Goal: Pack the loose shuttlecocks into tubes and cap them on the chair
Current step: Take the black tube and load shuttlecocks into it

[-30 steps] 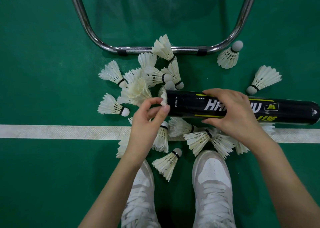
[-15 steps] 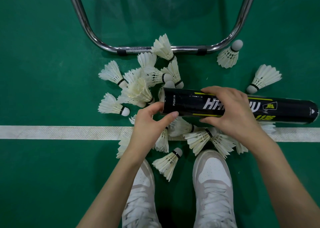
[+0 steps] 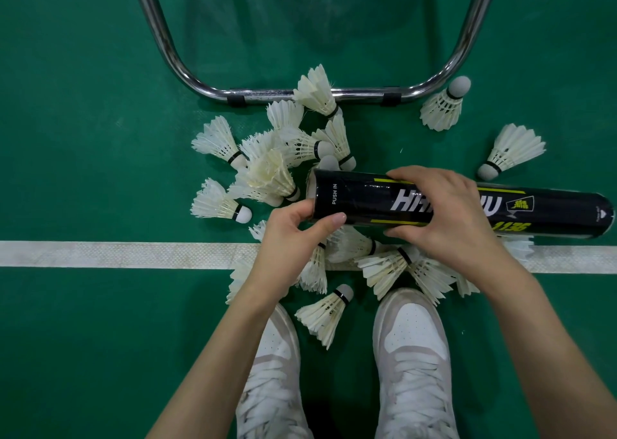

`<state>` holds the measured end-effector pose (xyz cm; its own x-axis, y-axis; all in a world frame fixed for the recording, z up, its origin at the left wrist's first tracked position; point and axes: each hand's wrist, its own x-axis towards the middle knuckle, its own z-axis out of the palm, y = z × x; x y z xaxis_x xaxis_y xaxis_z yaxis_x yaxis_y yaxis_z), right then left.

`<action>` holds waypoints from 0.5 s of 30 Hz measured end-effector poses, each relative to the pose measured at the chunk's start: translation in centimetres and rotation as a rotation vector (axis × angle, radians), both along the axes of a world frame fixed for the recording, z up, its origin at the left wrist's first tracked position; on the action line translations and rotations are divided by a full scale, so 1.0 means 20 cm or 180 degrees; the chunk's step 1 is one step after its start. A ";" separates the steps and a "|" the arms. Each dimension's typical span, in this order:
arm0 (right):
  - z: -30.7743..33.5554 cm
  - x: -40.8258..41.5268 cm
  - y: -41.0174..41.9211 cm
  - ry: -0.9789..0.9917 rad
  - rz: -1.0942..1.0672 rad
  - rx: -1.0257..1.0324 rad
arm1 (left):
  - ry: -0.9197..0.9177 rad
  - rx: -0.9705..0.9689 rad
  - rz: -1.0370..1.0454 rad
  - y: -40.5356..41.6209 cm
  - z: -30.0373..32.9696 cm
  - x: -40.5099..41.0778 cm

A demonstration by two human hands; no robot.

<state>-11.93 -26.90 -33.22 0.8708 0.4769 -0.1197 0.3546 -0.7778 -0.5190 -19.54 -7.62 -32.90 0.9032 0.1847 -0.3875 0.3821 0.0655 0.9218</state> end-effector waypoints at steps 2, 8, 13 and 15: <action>0.00 0.00 0.00 0.0011 0.0016 -0.0021 | 0.0021 -0.0142 -0.0085 -0.01 0.00 0.00; -0.01 -0.01 0.00 0.0029 0.0032 -0.0029 | -0.0013 -0.0371 -0.0274 0.00 0.00 0.00; -0.01 0.02 0.01 0.0007 -0.0017 -0.0018 | -0.0217 0.0091 0.0257 0.05 0.02 0.00; 0.00 0.03 0.01 0.0004 -0.0034 0.0002 | -0.0331 0.0520 0.0414 0.09 0.00 0.00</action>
